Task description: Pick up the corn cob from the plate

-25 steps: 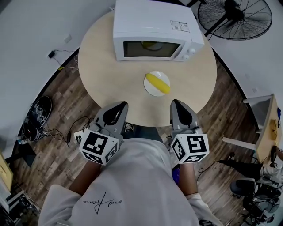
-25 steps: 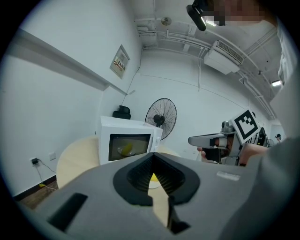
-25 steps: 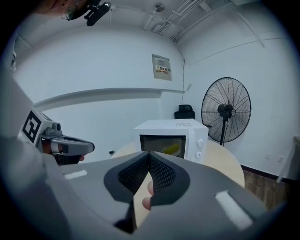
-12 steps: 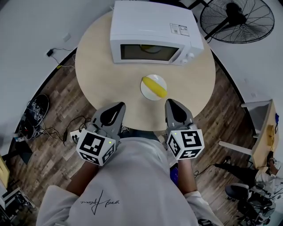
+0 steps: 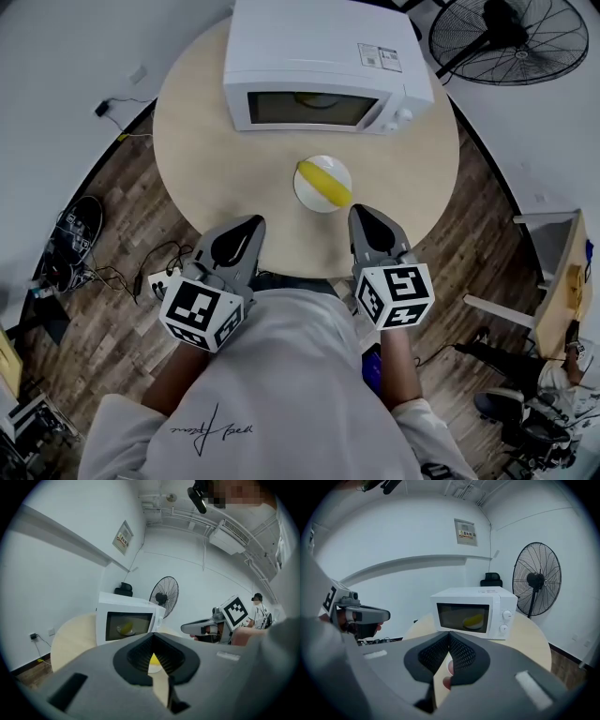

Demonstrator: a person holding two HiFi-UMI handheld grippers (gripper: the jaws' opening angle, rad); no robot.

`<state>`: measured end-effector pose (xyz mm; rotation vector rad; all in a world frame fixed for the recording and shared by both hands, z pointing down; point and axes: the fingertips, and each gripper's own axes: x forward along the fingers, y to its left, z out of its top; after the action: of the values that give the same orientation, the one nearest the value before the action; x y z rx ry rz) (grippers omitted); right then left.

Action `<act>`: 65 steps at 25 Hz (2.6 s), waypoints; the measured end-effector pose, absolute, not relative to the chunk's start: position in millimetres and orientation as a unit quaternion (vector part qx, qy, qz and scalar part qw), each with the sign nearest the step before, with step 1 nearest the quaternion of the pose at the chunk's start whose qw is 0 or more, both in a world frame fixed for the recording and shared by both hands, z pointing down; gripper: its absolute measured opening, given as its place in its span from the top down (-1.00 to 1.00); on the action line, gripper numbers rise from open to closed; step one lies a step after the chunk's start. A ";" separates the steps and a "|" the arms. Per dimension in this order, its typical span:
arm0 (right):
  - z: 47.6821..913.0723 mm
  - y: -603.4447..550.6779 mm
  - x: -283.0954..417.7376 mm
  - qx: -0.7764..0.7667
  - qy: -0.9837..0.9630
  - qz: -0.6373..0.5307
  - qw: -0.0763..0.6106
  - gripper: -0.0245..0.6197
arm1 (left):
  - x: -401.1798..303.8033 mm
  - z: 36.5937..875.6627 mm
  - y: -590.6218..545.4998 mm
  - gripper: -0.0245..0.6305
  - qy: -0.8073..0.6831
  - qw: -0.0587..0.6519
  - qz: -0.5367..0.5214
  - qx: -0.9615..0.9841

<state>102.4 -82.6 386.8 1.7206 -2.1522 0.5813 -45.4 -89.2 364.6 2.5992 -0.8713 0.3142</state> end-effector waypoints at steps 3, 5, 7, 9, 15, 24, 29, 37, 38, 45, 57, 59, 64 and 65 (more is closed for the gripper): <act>389.3 -85.4 104.4 0.599 -0.755 0.209 0.165 0.88 | -41.9 366.1 -90.3 0.95 -0.308 0.194 0.114 0.924; 391.4 -87.4 105.9 0.596 -0.756 0.213 0.167 0.88 | -39.5 366.8 -91.1 0.95 -0.308 0.195 0.116 0.924; 394.8 -89.6 108.7 0.594 -0.756 0.217 0.170 0.88 | -36.7 366.8 -92.3 0.95 -0.309 0.196 0.115 0.924; 398.8 -92.1 111.8 0.591 -0.756 0.222 0.171 0.88 | -34.3 364.9 -93.5 0.95 -0.311 0.197 0.109 0.924; 406.4 -103.5 118.2 0.583 -0.759 0.232 0.173 0.88 | -29.3 367.7 -97.0 0.95 -0.315 0.209 0.109 0.919; 426.6 -112.8 123.4 0.573 -0.760 0.240 0.189 0.88 | -28.3 374.5 -101.1 0.95 -0.325 0.220 0.111 0.913; 433.7 -117.9 127.5 0.574 -0.758 0.235 0.203 0.88 | -27.2 377.2 -101.8 0.95 -0.326 0.226 0.113 0.911; 451.1 -124.0 128.4 0.556 -0.765 0.233 0.226 0.70 | -23.2 383.1 -104.0 0.95 -0.328 0.231 0.118 0.908; 453.5 -124.4 127.4 0.552 -0.767 0.233 0.230 0.69 | -22.9 383.0 -104.1 0.95 -0.328 0.231 0.119 0.908; 469.7 -130.4 123.4 0.528 -0.775 0.240 0.251 0.59 | -21.0 383.7 -106.9 0.95 -0.332 0.232 0.122 0.906; 498.4 -137.6 125.5 0.502 -0.776 0.260 0.279 0.51 | -14.8 390.0 -111.2 0.95 -0.336 0.242 0.131 0.901; 503.8 -138.6 126.1 0.497 -0.776 0.264 0.285 0.50 | -12.5 391.6 -112.3 0.95 -0.336 0.244 0.133 0.900; 518.3 -142.4 126.8 0.481 -0.778 0.275 0.297 0.44 | -7.8 395.2 -117.5 0.95 -0.338 0.247 0.134 0.898; 520.9 -143.1 126.2 0.478 -0.778 0.278 0.299 0.43 | -7.6 395.8 -118.2 0.95 -0.339 0.248 0.134 0.898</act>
<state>126.2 -143.1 520.9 1.2694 -2.0662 0.7375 -7.6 -118.2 395.8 2.4471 -0.9239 0.3655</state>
